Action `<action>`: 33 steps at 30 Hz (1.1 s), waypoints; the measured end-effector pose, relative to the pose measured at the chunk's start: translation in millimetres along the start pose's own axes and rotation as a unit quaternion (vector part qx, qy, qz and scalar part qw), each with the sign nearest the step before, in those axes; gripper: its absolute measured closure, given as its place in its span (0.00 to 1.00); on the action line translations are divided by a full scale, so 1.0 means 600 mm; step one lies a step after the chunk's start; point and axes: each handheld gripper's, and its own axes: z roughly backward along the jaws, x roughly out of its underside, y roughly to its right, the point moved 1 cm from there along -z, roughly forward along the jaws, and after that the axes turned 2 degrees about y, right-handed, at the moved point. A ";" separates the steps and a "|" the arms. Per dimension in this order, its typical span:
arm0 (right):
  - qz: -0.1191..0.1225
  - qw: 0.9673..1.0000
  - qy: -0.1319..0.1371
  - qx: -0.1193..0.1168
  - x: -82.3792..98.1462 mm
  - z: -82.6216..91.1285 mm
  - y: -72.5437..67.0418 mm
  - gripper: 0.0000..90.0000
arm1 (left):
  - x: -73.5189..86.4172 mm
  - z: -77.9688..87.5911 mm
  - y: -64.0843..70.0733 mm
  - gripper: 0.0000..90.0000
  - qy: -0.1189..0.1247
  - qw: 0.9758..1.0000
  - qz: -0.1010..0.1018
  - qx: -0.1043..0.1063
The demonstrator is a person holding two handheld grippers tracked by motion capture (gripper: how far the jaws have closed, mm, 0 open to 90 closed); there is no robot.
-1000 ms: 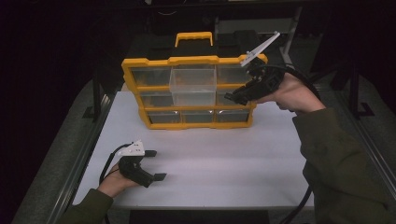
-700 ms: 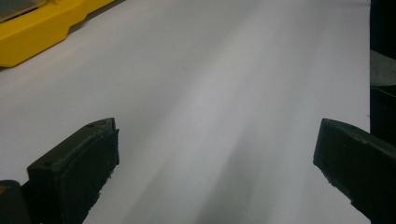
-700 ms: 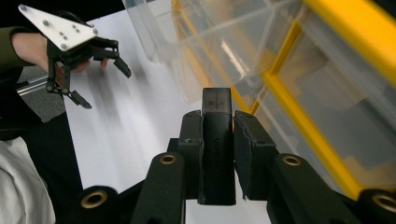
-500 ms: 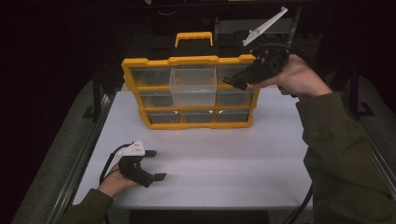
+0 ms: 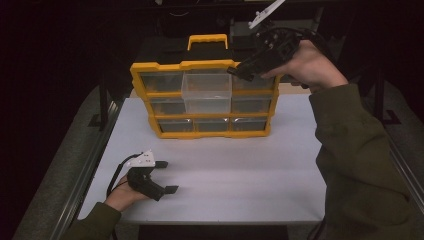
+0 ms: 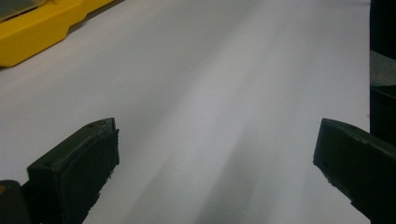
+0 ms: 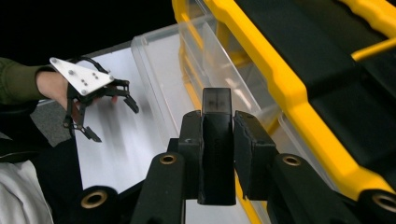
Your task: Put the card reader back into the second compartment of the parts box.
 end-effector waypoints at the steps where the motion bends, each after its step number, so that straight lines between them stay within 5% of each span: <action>1: 0.002 1.000 0.001 -0.001 -0.004 -0.003 0.000 0.80 | 0.000 0.000 0.000 0.00 0.000 1.000 0.000 0.000; 16: 0.028 0.999 -0.011 -0.029 -0.052 -0.078 -0.008 0.80 | 0.000 -0.001 0.001 0.00 0.000 1.000 -0.001 0.003; 30: 0.040 0.997 -0.055 -0.040 -0.054 -0.140 -0.011 0.80 | 0.000 0.000 0.002 0.00 0.000 1.000 -0.002 0.004; 33: 0.034 0.997 -0.054 -0.041 -0.052 -0.145 -0.010 0.74 | 0.000 0.000 0.001 0.00 0.000 1.000 -0.001 0.003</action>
